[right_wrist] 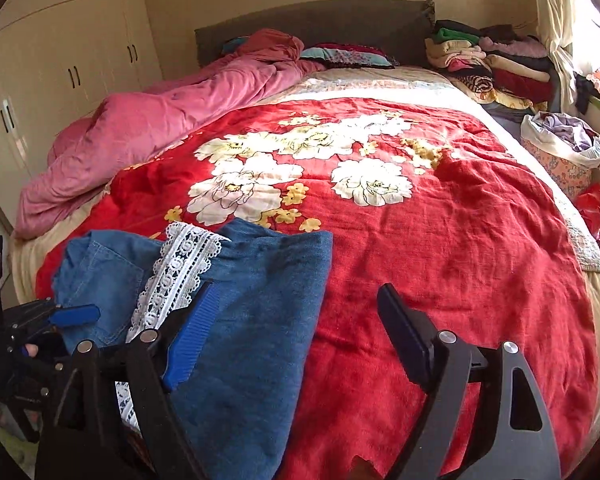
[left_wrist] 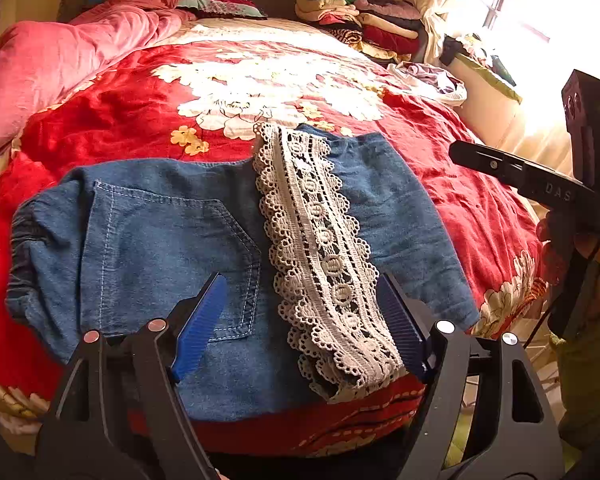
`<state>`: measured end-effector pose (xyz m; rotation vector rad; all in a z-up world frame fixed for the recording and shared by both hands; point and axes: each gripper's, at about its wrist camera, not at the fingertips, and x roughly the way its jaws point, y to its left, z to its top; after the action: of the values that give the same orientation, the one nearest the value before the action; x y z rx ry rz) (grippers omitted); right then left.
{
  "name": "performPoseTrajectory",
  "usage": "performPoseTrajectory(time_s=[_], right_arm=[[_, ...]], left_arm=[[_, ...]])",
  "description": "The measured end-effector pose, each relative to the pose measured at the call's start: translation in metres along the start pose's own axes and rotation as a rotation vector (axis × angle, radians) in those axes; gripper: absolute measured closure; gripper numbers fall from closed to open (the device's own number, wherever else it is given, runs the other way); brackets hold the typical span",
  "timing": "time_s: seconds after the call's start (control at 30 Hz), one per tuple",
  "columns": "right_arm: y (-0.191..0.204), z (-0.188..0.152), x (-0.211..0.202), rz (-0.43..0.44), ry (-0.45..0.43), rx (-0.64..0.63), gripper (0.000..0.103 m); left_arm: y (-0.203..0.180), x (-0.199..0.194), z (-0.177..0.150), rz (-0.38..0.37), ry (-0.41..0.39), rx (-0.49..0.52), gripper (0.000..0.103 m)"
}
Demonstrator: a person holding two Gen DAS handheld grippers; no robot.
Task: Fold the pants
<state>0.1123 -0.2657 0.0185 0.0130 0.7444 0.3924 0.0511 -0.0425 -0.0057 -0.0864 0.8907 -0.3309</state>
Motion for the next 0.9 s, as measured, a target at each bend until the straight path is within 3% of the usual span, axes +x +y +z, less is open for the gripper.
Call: performPoseTrajectory(time_s=[0.43, 0.5, 0.9], right_arm=[[0.024, 0.010, -0.025, -0.003, -0.044, -0.040, 0.022], [0.029, 0.011, -0.026, -0.006, -0.049, -0.046, 0.005], [0.067, 0.025, -0.036, 0.021, -0.074, -0.115, 0.005]], left_arm=[[0.013, -0.035, 0.007, 0.045, -0.072, -0.014, 0.023], [0.016, -0.041, 0.008, 0.049, -0.083, -0.021, 0.022], [0.059, -0.083, 0.006, 0.145, -0.154, -0.083, 0.016]])
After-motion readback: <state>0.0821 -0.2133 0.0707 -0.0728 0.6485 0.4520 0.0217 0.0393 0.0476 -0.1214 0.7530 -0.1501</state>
